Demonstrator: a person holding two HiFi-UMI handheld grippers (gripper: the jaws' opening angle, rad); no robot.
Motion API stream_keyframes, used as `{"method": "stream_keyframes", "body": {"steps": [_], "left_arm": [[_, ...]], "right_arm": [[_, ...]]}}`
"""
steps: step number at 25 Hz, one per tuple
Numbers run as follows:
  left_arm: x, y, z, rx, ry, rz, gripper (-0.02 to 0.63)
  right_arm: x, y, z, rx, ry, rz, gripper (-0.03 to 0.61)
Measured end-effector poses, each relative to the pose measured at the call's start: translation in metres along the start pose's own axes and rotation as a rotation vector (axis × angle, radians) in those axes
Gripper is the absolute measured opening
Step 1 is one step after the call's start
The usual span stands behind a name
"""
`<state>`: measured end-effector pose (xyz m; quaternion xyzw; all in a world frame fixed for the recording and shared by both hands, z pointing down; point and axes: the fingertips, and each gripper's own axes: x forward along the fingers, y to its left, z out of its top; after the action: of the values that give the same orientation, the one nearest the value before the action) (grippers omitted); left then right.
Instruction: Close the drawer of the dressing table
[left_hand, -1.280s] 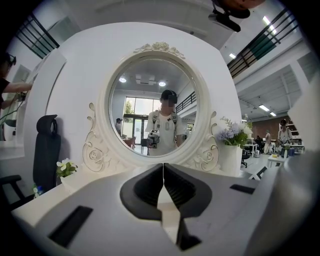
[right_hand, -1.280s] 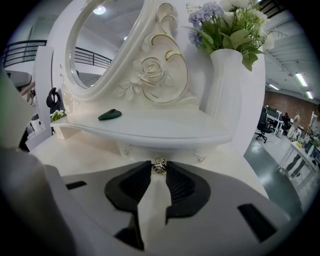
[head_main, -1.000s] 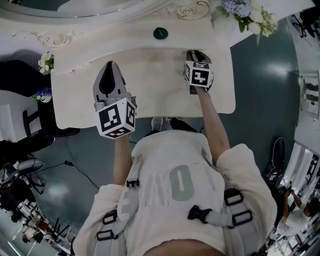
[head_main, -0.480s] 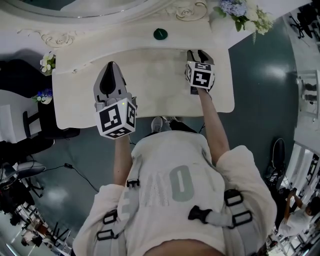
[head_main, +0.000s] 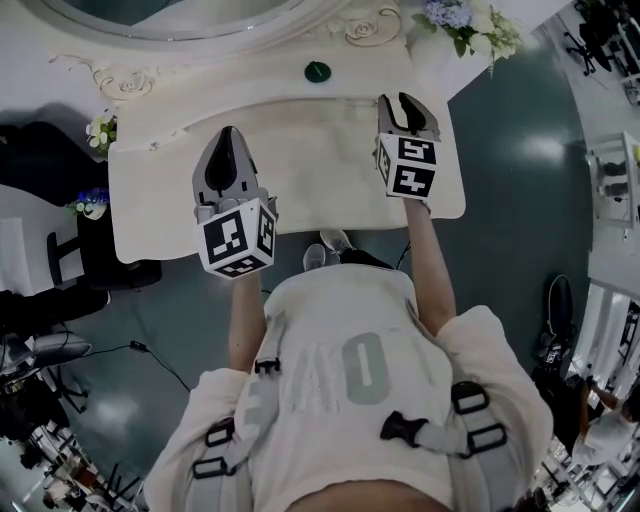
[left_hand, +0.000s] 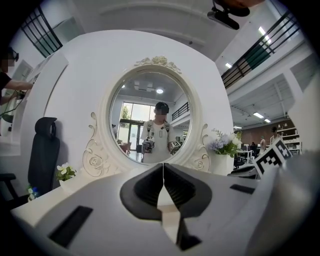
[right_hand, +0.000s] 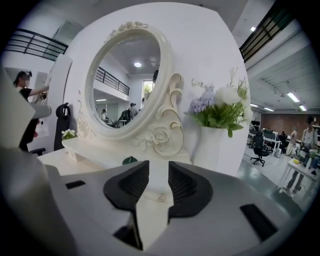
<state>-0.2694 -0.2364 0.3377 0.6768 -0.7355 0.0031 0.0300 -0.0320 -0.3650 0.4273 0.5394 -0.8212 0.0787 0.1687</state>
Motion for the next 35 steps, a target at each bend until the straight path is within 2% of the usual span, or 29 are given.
{"method": "stream_keyframes", "body": {"steps": [4, 7, 12, 20, 35], "left_arm": [[-0.008, -0.005, 0.004, 0.005, -0.011, -0.024, 0.019], [-0.014, -0.008, 0.007, 0.01, -0.019, -0.041, 0.02], [-0.026, -0.01, 0.011, 0.013, -0.031, -0.058, 0.019], [-0.042, -0.007, 0.011, 0.016, -0.037, -0.056, 0.02], [-0.042, -0.009, 0.015, 0.016, -0.048, -0.061, 0.019]], "right_arm": [[-0.037, 0.017, 0.033, 0.029, -0.096, 0.035, 0.079], [-0.062, 0.031, 0.052, 0.041, -0.175, 0.05, 0.012], [-0.092, 0.058, 0.061, 0.027, -0.225, 0.088, 0.009], [-0.11, 0.09, 0.051, -0.021, -0.216, 0.147, 0.009], [-0.111, 0.084, 0.052, -0.006, -0.217, 0.142, 0.009]]}}
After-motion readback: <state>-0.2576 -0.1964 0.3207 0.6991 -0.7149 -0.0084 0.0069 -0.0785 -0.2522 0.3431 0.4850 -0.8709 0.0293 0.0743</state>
